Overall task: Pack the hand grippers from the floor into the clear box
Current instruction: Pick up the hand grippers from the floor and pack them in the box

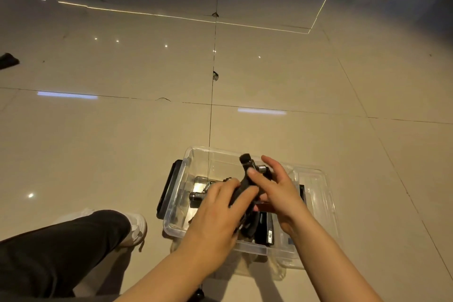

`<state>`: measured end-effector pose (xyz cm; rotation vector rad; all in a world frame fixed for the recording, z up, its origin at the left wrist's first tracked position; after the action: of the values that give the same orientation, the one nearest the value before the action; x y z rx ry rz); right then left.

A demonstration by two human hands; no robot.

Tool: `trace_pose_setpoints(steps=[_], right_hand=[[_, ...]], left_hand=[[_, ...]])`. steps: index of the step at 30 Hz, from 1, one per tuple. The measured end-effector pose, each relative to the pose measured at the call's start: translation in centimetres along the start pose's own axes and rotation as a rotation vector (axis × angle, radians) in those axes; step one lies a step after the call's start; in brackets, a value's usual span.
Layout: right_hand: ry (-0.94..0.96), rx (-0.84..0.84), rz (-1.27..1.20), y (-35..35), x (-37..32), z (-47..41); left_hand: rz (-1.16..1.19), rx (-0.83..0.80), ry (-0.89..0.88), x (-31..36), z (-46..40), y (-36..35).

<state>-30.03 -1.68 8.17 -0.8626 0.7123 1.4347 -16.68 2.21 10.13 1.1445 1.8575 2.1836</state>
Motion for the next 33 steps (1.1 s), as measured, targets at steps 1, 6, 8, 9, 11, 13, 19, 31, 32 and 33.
trace_pose_setpoints(steps=[1,6,8,9,11,13,19,31,32,33], right_hand=[[-0.011,-0.001,0.006,-0.1,0.5,-0.1],[-0.074,0.016,0.032,1.4,2.9,-1.6],[-0.056,0.084,0.421,3.3,3.7,-3.2],[-0.063,0.095,0.648,3.9,4.1,-4.1],[-0.125,0.067,0.971,4.6,5.5,-6.0],[-0.198,0.01,1.182,4.8,7.2,-7.9],[-0.339,0.032,1.477,4.7,11.2,-11.2],[-0.239,-0.034,1.748,5.2,13.8,-11.7],[-0.23,-0.041,1.758,5.2,13.9,-11.8],[-0.23,-0.053,1.765,5.2,13.9,-11.9]], left_hand=[[-0.042,-0.022,-0.039,0.2,0.1,-0.3],[-0.18,-0.178,0.001,-0.4,0.0,-1.3],[-0.189,-0.3,0.151,-2.4,-0.2,-1.6],[-0.164,-0.391,0.26,-4.1,0.2,-1.9],[-0.163,-0.558,0.429,-7.2,1.6,-2.7],[-0.14,-0.649,0.541,-10.0,3.1,-3.4],[-0.007,-0.803,0.61,-12.2,4.9,-4.2],[0.227,-0.708,0.636,-11.2,2.6,-5.3],[0.243,-0.706,0.641,-11.2,2.6,-5.3],[0.253,-0.705,0.643,-11.2,2.5,-5.3]])
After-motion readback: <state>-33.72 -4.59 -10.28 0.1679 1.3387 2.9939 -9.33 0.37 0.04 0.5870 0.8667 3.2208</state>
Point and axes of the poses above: each hand's wrist, its own z-axis away from the middle knuckle, its own y-axis out of the back of the hand, x = y × z, the point moved 5 cm from there along -z, towards the middle knuckle, and after that the axes turned 11 degrees about -x, right-handed, at the moved point
